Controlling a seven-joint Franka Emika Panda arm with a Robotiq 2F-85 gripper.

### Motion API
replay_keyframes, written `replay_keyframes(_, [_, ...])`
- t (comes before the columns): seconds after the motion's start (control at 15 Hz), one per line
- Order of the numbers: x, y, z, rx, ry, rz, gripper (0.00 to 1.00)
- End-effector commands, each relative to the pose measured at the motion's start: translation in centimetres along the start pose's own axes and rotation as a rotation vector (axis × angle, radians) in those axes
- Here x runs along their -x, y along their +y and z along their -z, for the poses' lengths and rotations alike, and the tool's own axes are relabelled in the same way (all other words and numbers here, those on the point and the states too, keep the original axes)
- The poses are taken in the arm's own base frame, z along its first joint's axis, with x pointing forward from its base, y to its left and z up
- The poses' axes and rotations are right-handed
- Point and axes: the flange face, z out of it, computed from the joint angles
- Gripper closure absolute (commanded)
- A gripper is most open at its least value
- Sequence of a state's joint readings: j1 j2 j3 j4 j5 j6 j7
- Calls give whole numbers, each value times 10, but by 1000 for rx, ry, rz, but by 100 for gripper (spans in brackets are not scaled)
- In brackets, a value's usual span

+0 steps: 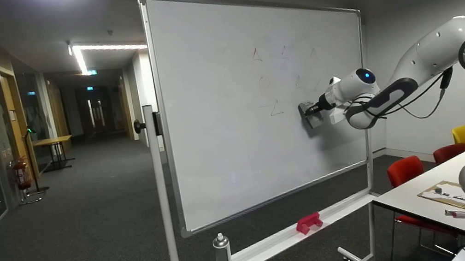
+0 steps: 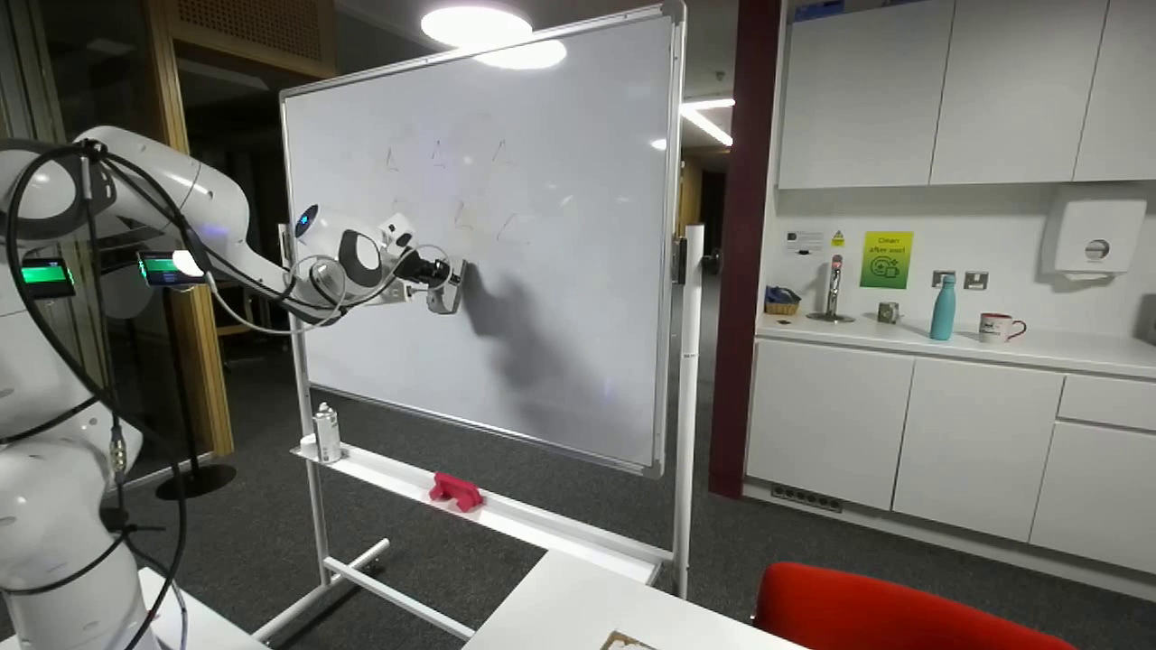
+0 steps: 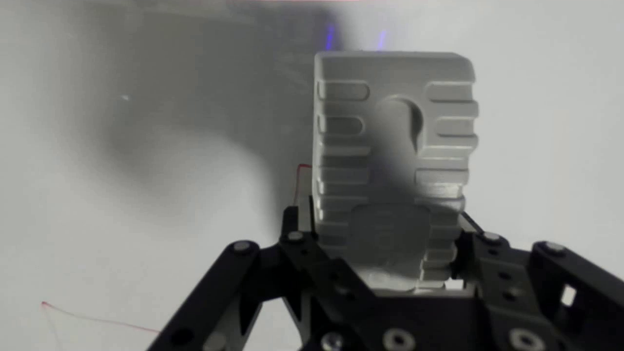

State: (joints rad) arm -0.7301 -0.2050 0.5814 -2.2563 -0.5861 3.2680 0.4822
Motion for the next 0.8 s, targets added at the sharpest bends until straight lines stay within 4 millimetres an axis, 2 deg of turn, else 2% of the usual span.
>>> replay_keyframes(0.0, [-15, 16, -2, 64, -15, -9, 65])
replay_keyframes(0.27, [0, 43, -24, 150, -119, -2, 65])
replay_keyframes(0.4, [10, 50, -33, 194, -177, 13, 65])
replay_keyframes(0.53, [16, 45, -39, 219, -205, 27, 65])
replay_keyframes(0.73, [20, 19, -42, 221, -212, 50, 65])
